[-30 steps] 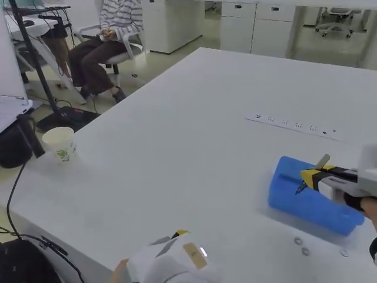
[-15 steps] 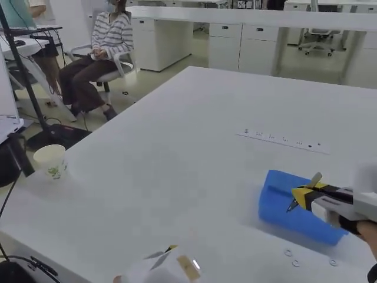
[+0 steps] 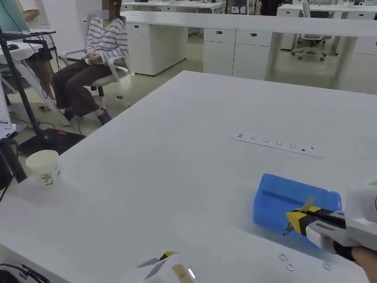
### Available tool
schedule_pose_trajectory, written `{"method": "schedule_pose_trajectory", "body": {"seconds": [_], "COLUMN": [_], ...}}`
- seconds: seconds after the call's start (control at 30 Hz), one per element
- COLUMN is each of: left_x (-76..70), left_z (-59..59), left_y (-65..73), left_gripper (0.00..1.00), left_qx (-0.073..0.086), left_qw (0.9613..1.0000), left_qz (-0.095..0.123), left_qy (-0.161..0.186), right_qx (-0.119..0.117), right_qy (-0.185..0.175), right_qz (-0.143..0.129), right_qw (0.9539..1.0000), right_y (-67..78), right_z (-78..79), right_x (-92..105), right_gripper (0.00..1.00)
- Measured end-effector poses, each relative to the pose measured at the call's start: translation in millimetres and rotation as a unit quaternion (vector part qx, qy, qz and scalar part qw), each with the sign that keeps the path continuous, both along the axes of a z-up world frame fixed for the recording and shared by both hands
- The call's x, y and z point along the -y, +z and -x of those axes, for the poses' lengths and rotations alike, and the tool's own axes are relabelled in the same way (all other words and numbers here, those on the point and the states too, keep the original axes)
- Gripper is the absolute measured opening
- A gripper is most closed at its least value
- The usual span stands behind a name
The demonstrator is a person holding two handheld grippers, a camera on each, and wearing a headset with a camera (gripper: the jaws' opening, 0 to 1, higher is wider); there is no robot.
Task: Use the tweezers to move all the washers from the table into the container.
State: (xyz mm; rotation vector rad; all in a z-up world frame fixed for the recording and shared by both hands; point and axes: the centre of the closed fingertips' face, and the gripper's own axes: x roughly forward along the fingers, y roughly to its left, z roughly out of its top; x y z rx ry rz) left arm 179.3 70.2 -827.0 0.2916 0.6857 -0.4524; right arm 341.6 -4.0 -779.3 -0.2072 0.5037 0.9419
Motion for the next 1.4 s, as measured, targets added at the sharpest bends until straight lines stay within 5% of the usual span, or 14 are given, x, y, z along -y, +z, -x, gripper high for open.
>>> {"method": "schedule_pose_trajectory", "body": {"seconds": [0.8,1.4], "left_x": [-4.7,-7.0], "left_z": [-1.1,-0.2], "left_y": [-2.4,-4.4], "left_gripper": [0.95,0.92], "left_qx": [-0.005,-0.010], "left_qw": [0.9999,0.9997], "left_qz": [-0.015,-0.021], "left_qy": [0.007,0.010], "right_qx": [-0.020,-0.007], "right_qy": [-0.009,-0.012], "right_qz": [0.029,0.028], "right_qw": [0.9993,0.9995], "right_y": [-40.3,-47.5], "right_z": [-2.7,2.2], "right_x": [8.8,10.8], "right_gripper": [0.03,0.03]}}
